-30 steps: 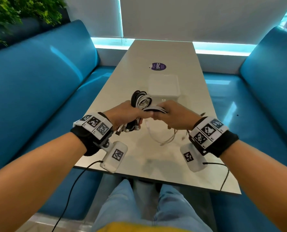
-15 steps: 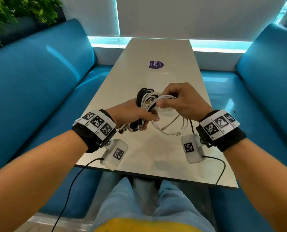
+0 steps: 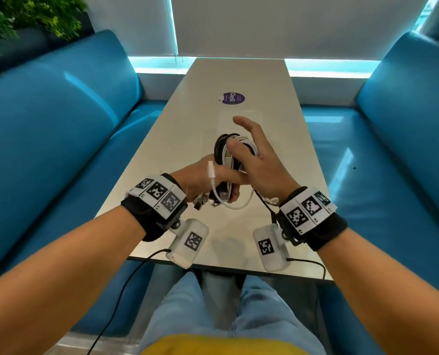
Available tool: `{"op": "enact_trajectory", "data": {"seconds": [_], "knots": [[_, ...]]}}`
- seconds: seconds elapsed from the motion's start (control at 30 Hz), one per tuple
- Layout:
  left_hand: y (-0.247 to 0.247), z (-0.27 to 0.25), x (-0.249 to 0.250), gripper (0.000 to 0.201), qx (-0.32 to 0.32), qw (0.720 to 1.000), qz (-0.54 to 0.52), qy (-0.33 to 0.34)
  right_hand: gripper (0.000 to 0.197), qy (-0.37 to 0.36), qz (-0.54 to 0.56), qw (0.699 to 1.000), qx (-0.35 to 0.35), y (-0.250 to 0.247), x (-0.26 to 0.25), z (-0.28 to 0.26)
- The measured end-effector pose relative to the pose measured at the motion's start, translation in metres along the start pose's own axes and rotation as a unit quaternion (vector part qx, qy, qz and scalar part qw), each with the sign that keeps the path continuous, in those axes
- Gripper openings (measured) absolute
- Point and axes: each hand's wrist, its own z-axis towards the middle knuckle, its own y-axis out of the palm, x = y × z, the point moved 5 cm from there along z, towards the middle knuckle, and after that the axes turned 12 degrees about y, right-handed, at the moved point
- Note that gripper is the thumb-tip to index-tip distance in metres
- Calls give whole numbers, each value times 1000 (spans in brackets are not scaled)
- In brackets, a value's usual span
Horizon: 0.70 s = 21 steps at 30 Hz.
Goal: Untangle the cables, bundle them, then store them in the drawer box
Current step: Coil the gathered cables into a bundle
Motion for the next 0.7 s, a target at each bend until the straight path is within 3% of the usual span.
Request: {"op": "enact_trajectory", "data": {"seconds": [0.1, 0.17, 0.23, 0.3, 0.37, 0.43, 0.57, 0.7], "knots": [[1, -1, -2, 11, -8, 1000, 23, -9, 51, -8, -31, 999, 8, 0, 1, -6], [3, -1, 0, 4, -7, 1000, 28, -7, 57, -7, -35, 999, 1, 1, 4, -7], [2, 0, 0, 20, 3, 999, 45, 2, 68, -3, -67, 998, -13, 1, 7, -7], [2, -1, 2, 5, -2, 998, 62, -3, 75, 13, -113, 993, -29, 1, 15, -4], [3, -3, 0, 15, -9, 997, 68, -17, 78, 26, -127, 991, -43, 2, 21, -2], [3, -3, -2, 18, 11, 997, 63, -32, 72, 41, -109, 992, -58, 2, 23, 0], [7, 4, 1, 13, 8, 999, 28, -24, 34, 21, -43, 999, -23, -4, 8, 4], [8, 5, 6, 15, -32, 999, -17, -25, 40, -46, 39, 998, -36, -6, -8, 6]]}}
